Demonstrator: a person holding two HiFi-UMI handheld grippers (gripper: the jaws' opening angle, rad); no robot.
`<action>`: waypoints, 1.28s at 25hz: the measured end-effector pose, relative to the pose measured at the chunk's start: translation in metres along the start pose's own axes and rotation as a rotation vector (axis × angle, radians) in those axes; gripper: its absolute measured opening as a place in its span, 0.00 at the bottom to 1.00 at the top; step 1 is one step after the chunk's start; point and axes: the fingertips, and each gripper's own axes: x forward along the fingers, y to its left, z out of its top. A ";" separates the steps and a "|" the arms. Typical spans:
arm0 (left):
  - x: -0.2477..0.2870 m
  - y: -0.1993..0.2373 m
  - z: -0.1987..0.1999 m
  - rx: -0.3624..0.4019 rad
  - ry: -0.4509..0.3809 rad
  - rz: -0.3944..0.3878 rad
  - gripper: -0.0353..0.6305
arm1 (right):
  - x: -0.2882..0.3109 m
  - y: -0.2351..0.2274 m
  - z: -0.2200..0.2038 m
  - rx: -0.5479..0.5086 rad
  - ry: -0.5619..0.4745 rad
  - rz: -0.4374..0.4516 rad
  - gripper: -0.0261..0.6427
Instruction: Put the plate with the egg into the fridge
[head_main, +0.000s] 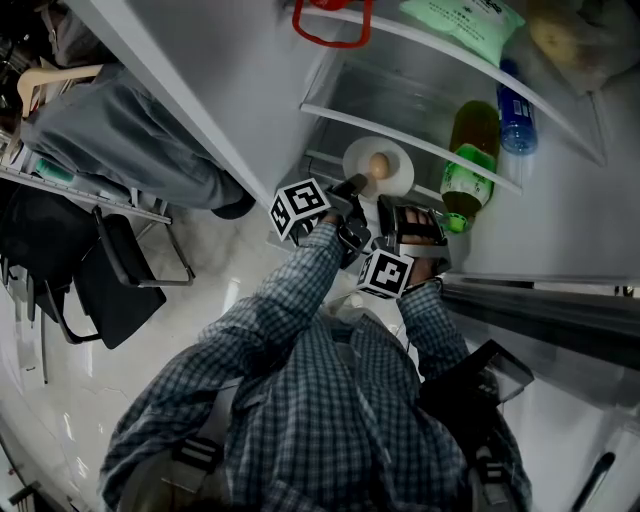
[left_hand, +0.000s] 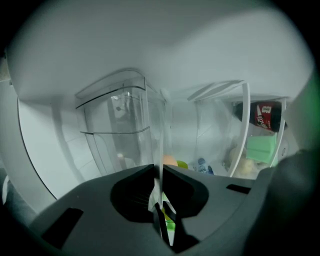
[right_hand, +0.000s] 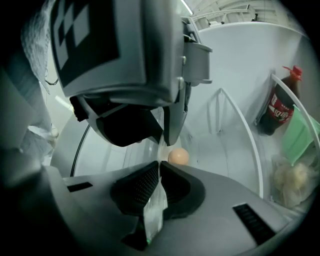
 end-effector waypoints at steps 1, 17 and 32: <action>0.000 -0.001 0.000 0.000 0.000 -0.005 0.09 | 0.000 0.000 0.000 0.004 0.004 0.002 0.07; 0.002 -0.009 -0.003 0.058 0.026 -0.044 0.10 | 0.005 -0.005 -0.005 0.040 0.024 0.026 0.08; -0.019 -0.008 -0.027 0.109 0.099 -0.066 0.14 | 0.023 -0.013 -0.018 0.047 0.057 0.037 0.08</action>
